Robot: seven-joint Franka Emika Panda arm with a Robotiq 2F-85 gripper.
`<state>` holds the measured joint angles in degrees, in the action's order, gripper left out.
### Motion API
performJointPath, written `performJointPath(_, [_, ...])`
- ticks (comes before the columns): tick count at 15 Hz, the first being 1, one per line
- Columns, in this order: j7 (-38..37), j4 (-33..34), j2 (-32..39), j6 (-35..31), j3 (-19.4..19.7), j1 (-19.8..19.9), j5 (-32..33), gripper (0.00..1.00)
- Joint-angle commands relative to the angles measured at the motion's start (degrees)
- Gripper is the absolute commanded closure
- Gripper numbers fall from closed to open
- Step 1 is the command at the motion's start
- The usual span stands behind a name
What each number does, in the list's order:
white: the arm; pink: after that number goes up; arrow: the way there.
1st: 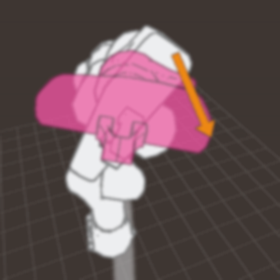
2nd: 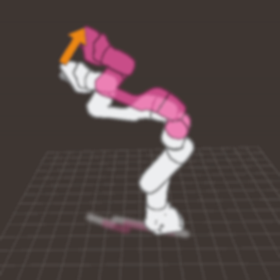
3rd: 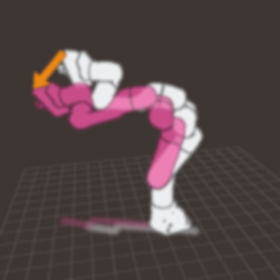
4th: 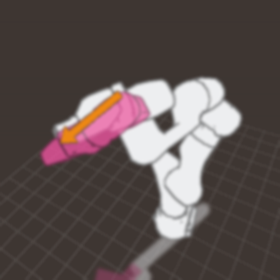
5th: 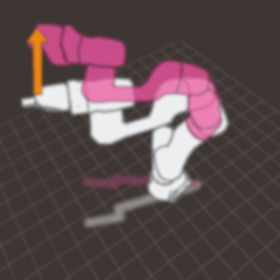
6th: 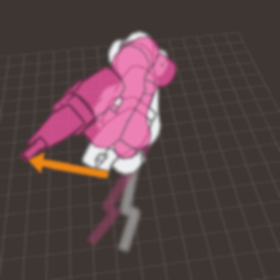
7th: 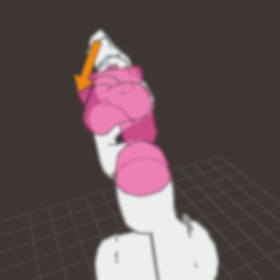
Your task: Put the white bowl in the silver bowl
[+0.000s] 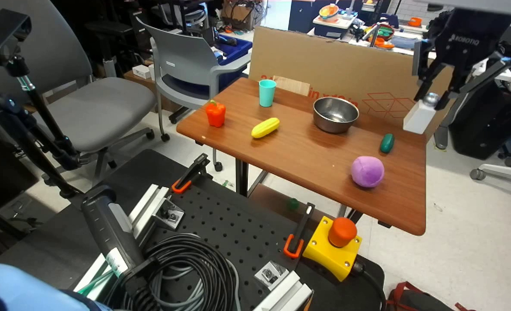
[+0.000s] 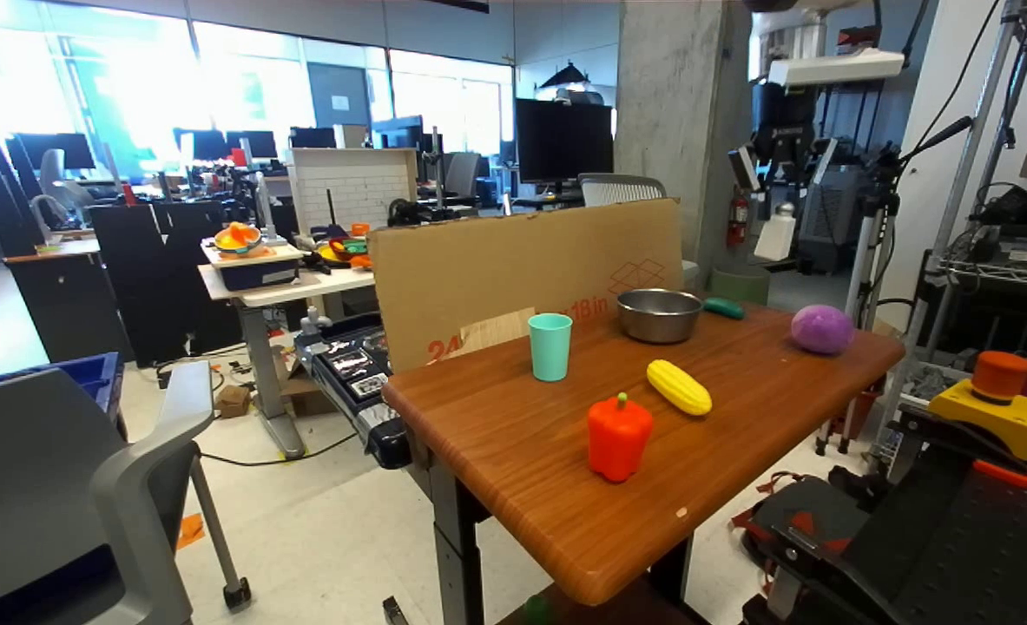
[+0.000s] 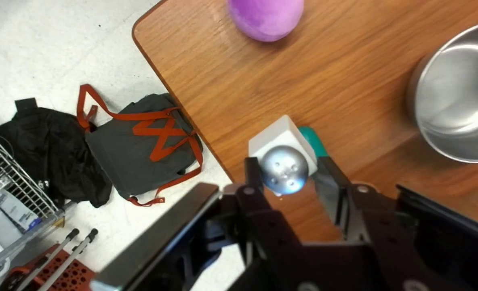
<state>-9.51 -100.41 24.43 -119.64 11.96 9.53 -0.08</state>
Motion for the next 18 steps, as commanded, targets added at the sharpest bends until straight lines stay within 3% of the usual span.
performJointPath(1, [1.02, -7.25, -8.27, -1.7, -2.59, -1.11, -1.45, 0.86])
performJointPath(7, [0.59, -11.14, -10.48, -9.14, -6.09, -3.78, -4.37, 0.86])
performJointPath(18, [-2.16, -2.32, 2.78, -10.14, -7.2, -7.27, -1.84, 0.86])
